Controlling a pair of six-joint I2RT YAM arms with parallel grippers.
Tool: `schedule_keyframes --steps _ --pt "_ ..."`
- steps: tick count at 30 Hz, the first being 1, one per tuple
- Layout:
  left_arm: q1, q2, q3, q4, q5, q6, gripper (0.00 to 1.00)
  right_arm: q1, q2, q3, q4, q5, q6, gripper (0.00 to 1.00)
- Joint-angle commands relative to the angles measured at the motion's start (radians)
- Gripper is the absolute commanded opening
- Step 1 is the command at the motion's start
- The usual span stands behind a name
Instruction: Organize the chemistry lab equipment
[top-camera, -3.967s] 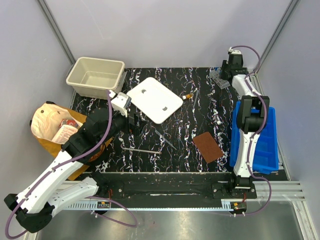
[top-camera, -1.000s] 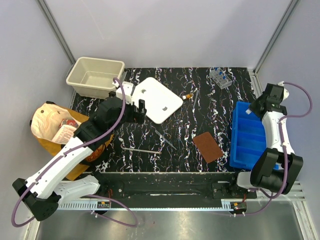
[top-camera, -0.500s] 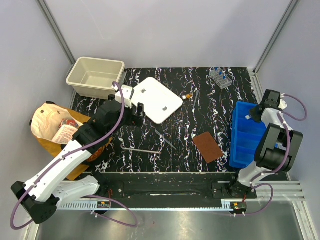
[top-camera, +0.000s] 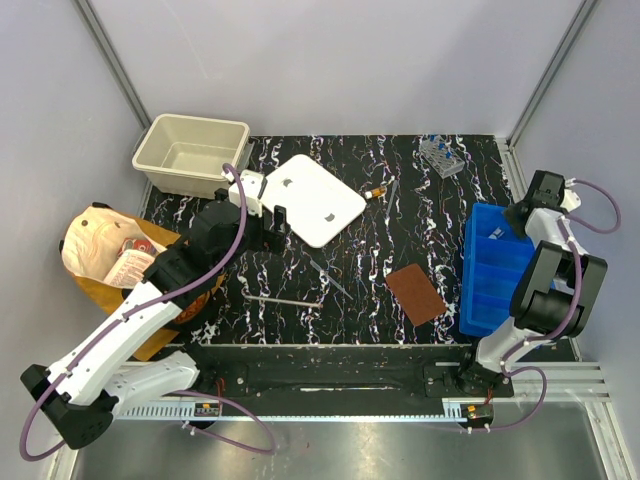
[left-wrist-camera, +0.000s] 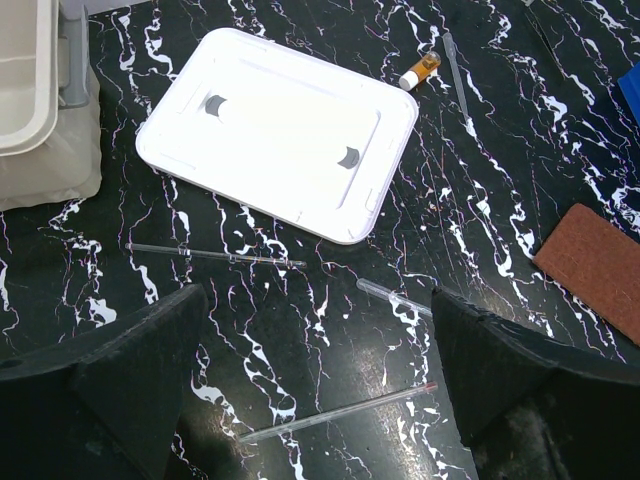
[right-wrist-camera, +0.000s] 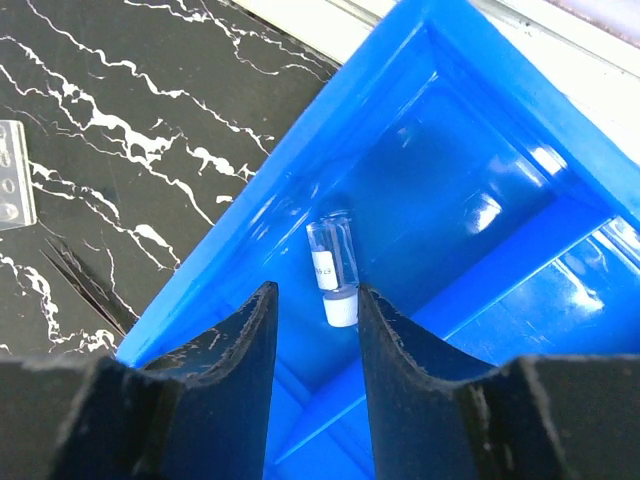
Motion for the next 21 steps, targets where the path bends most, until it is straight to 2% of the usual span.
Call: schedule_keyframes --steps 1,6,12,14,16,19,21 --pt "0.001 -0.021 0.002 0.056 -0.002 0.013 0.99 -0.004 -0.073 0.078 -0.028 -0.027 -0.061 0.43" --pt "0.001 -0.016 0.000 0.058 0.004 0.012 0.99 0.045 -0.147 0.125 -0.052 -0.115 -0.093 0.46" --pt "0.002 -0.019 0.000 0.058 0.001 0.008 0.99 0.250 -0.166 0.206 -0.066 -0.047 -0.081 0.48" --pt "0.001 -0.021 0.002 0.058 0.001 0.007 0.99 0.340 -0.134 0.239 -0.057 -0.023 -0.095 0.56" --pt "0.001 -0.024 0.002 0.058 0.003 0.004 0.99 0.436 -0.077 0.272 -0.054 0.022 -0.100 0.59" --pt "0.001 -0.019 0.002 0.059 0.015 0.001 0.99 0.517 0.035 0.321 -0.022 0.025 -0.112 0.66" --pt "0.001 -0.022 0.002 0.059 0.021 -0.004 0.99 0.554 0.113 0.369 -0.019 0.028 -0.118 0.67"
